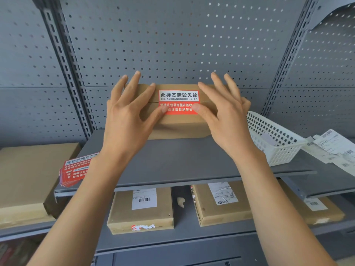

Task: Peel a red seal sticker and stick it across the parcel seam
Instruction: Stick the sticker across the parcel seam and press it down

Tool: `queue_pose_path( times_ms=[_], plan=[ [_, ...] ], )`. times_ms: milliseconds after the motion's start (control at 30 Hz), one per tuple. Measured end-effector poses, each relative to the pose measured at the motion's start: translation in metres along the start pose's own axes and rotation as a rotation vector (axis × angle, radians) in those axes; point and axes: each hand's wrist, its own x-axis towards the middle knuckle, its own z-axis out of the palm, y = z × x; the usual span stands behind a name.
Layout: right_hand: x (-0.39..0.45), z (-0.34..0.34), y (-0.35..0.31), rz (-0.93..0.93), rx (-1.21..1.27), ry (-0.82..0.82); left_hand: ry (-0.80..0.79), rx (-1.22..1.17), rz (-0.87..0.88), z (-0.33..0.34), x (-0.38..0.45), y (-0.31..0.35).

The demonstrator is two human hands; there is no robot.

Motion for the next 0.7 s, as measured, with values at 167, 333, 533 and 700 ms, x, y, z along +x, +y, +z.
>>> queue_pose_path(
  times_ms=[167, 333, 533, 700],
  plan=[
    [-0.005, -0.002, 0.007, 0.013, 0.083, 0.049, 0.007, -0.038, 0.0, -0.003, -0.004, -0.003],
    [-0.009, 0.008, -0.018, 0.04, -0.127, 0.022, 0.029, -0.017, -0.065, 0.005, -0.006, 0.011],
    [-0.012, 0.007, -0.008, 0.01, -0.05, 0.03, 0.034, -0.077, -0.07, 0.004, -0.012, 0.004],
    [-0.016, 0.005, 0.003, 0.0, 0.051, 0.044, 0.06, -0.153, -0.105, 0.004, -0.017, 0.005]
  ],
)
